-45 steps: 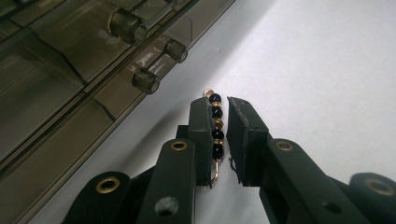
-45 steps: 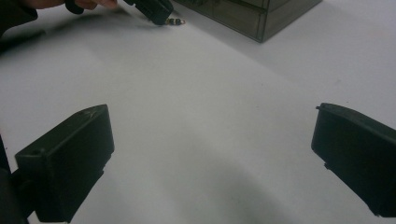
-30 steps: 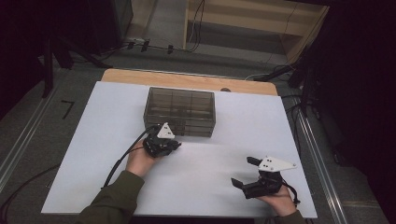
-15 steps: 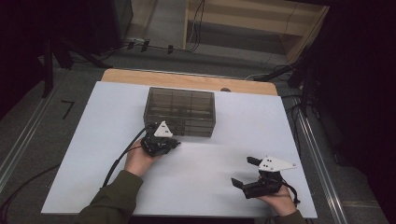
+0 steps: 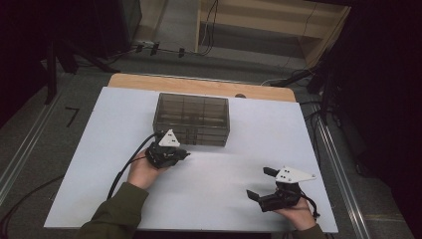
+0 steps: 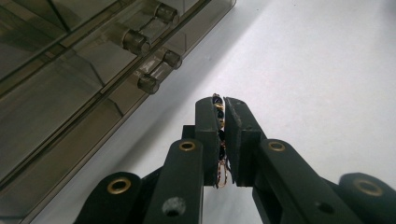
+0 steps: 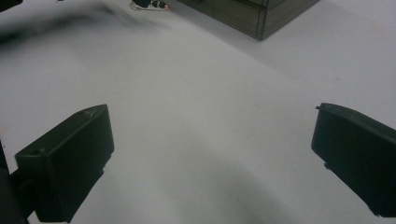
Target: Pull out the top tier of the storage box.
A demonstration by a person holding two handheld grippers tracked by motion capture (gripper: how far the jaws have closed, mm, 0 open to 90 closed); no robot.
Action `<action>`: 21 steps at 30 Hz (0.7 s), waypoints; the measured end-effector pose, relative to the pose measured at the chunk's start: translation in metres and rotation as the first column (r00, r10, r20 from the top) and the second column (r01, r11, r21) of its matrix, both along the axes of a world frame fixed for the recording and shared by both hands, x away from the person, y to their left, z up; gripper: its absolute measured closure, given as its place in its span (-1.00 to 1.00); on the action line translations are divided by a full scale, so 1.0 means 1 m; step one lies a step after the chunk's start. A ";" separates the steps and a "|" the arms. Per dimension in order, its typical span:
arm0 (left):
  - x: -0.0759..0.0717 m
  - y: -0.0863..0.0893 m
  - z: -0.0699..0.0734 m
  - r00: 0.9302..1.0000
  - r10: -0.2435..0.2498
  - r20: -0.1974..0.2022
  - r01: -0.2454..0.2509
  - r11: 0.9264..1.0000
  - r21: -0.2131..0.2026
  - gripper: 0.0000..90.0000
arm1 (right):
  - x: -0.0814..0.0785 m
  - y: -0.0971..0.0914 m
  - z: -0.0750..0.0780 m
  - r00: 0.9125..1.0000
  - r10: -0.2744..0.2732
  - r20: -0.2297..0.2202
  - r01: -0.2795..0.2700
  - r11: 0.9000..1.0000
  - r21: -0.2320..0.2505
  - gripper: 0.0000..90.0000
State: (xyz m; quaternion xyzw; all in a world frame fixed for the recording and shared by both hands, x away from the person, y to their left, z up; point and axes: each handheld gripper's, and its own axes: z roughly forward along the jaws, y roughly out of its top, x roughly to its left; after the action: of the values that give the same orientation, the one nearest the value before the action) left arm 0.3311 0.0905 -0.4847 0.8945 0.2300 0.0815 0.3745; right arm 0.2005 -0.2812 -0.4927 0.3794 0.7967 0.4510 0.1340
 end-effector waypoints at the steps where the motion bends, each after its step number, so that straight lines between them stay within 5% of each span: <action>1: -0.001 0.002 0.002 1.000 0.001 0.004 -0.001 1.000 -0.005 0.87 | 0.000 0.000 0.000 1.000 -0.001 0.001 0.001 1.000 0.001 -1.00; 21: -0.010 0.029 0.018 0.999 0.040 0.011 -0.039 0.999 -0.028 0.87 | 0.000 0.000 0.000 1.000 -0.002 -0.001 0.002 1.000 -0.001 -1.00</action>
State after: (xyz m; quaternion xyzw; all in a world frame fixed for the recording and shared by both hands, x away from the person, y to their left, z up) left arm 0.3210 0.1199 -0.4665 0.8841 0.2466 0.0907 0.3863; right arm 0.2005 -0.2812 -0.4927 0.3805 0.7967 0.4500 0.1344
